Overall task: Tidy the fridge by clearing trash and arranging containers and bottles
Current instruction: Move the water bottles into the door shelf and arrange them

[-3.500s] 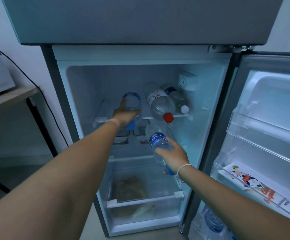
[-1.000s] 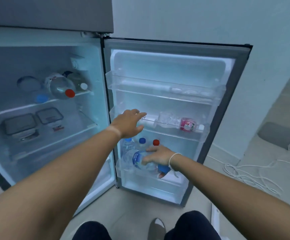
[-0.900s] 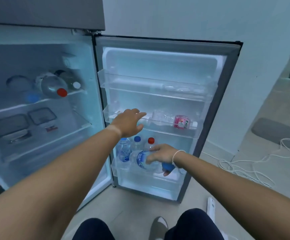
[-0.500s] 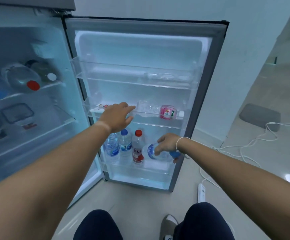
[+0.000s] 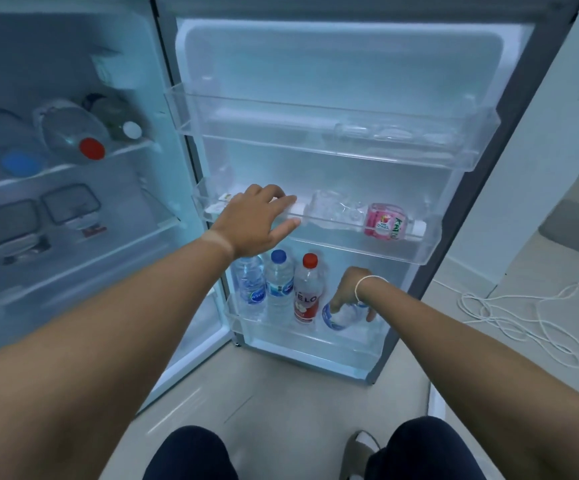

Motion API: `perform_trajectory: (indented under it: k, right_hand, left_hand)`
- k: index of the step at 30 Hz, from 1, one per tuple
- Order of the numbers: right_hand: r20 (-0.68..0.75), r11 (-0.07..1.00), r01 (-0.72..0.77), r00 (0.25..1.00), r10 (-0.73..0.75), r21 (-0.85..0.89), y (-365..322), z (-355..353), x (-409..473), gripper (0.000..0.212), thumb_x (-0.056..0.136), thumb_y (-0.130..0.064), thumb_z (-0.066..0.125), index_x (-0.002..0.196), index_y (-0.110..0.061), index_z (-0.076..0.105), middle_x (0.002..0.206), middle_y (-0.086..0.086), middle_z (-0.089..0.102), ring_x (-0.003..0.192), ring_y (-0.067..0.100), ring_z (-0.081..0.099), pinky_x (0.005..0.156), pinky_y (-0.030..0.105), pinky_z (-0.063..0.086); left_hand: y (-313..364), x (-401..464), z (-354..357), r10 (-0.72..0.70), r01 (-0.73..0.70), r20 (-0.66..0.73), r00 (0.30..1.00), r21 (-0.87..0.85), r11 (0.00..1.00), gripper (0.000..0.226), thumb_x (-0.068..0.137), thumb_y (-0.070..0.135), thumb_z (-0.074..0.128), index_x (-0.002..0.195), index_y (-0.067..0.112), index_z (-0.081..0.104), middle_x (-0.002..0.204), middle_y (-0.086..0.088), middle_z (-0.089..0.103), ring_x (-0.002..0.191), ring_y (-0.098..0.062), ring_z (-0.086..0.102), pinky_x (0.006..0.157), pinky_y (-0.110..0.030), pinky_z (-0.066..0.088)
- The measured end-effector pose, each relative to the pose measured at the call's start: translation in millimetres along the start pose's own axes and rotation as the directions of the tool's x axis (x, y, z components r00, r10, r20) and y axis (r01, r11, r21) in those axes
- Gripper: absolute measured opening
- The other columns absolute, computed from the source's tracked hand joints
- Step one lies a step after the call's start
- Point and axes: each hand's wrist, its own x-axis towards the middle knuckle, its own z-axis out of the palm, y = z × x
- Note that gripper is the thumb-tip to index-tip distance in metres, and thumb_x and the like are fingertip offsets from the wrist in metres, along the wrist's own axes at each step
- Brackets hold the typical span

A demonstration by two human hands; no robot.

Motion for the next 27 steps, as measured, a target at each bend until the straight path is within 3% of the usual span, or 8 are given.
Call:
perform_trajectory:
  k: [7,9,12,15,16,19,23,27]
  right_hand:
    - [-0.058,0.998,0.028,0.998,-0.031,-0.053,-3.5,5.4,26.9,0.050,0.074,-0.019,0.076,0.116,0.000,0.056,0.115,0.016,0.061,0.101,0.033,0.063,0.081,0.035,0.056]
    - [-0.074,0.996,0.035,0.996,-0.041,-0.078,-7.0,6.7,33.8,0.040,0.076,-0.018,0.074,0.109,-0.001,0.057,0.106,0.015,0.061,0.089,0.032,0.063,0.073,0.032,0.053]
    - [-0.127,0.995,0.028,0.991,-0.041,-0.097,-10.1,10.2,45.4,0.024,0.078,-0.015,0.072,0.078,-0.005,0.051,0.081,0.010,0.054,0.059,0.023,0.053,0.065,0.028,0.047]
    - [-0.164,0.995,0.036,0.985,-0.051,-0.093,-11.4,12.6,51.4,0.020,0.079,-0.012,0.067,0.072,-0.005,0.050,0.068,0.006,0.047,0.055,0.020,0.048,0.053,0.028,0.043]
    - [-0.175,0.994,0.050,0.982,-0.066,-0.095,-11.0,13.1,52.7,0.013,0.080,-0.012,0.066,0.081,-0.003,0.057,0.072,0.007,0.051,0.057,0.020,0.049,0.051,0.026,0.041]
    - [-0.189,0.994,0.091,0.977,-0.102,-0.064,-6.2,16.4,60.4,0.028,0.081,-0.008,0.062,0.107,0.002,0.063,0.101,0.015,0.065,0.069,0.026,0.057,0.057,0.024,0.043]
    - [-0.265,0.992,0.120,0.958,-0.105,0.040,-1.2,20.6,68.0,0.038,0.085,0.000,0.055,0.123,-0.003,0.058,0.125,0.017,0.058,0.107,0.035,0.061,0.083,0.035,0.055]
    - [-0.335,0.974,0.184,0.933,-0.130,0.133,0.6,24.0,71.6,0.047,0.087,0.001,0.051,0.132,-0.010,0.048,0.132,0.018,0.048,0.113,0.037,0.055,0.086,0.038,0.050]
  left_hand:
    - [-2.4,-1.0,12.8,-0.044,0.040,-0.061,0.997,-0.064,0.997,0.073,0.081,0.063,0.015,0.140,0.031,0.042,0.140,0.001,0.051,0.128,-0.022,0.047,0.104,-0.040,0.031]
    - [-2.6,-0.4,13.1,-0.037,0.033,-0.071,0.997,-0.056,0.998,0.072,0.081,0.063,0.016,0.139,0.031,0.043,0.139,0.001,0.053,0.127,-0.022,0.049,0.102,-0.040,0.033]
    - [-3.3,0.1,14.7,-0.043,0.039,-0.086,0.995,-0.053,0.998,0.069,0.082,0.063,0.018,0.138,0.032,0.044,0.138,0.003,0.054,0.125,-0.021,0.051,0.100,-0.040,0.035]
    - [-4.3,-0.3,15.9,-0.044,0.039,-0.094,0.995,-0.053,0.998,0.068,0.082,0.062,0.019,0.138,0.032,0.044,0.137,0.003,0.055,0.124,-0.021,0.052,0.098,-0.039,0.035]
    - [-4.3,0.0,16.0,-0.042,0.037,-0.095,0.995,-0.052,0.998,0.067,0.083,0.062,0.020,0.137,0.033,0.045,0.137,0.004,0.055,0.124,-0.021,0.052,0.097,-0.039,0.035]
    - [-3.8,0.8,17.4,-0.048,0.043,-0.102,0.994,-0.052,0.998,0.064,0.083,0.061,0.022,0.136,0.033,0.046,0.136,0.005,0.056,0.122,-0.021,0.053,0.095,-0.038,0.036]
    - [-3.4,2.1,18.8,-0.058,0.052,-0.106,0.993,-0.052,0.997,0.062,0.084,0.061,0.024,0.136,0.034,0.045,0.136,0.006,0.055,0.122,-0.021,0.053,0.095,-0.038,0.035]
    - [-2.2,2.7,19.6,-0.056,0.050,-0.106,0.993,-0.059,0.997,0.060,0.085,0.060,0.027,0.136,0.034,0.045,0.137,0.006,0.055,0.123,-0.022,0.052,0.096,-0.039,0.035]
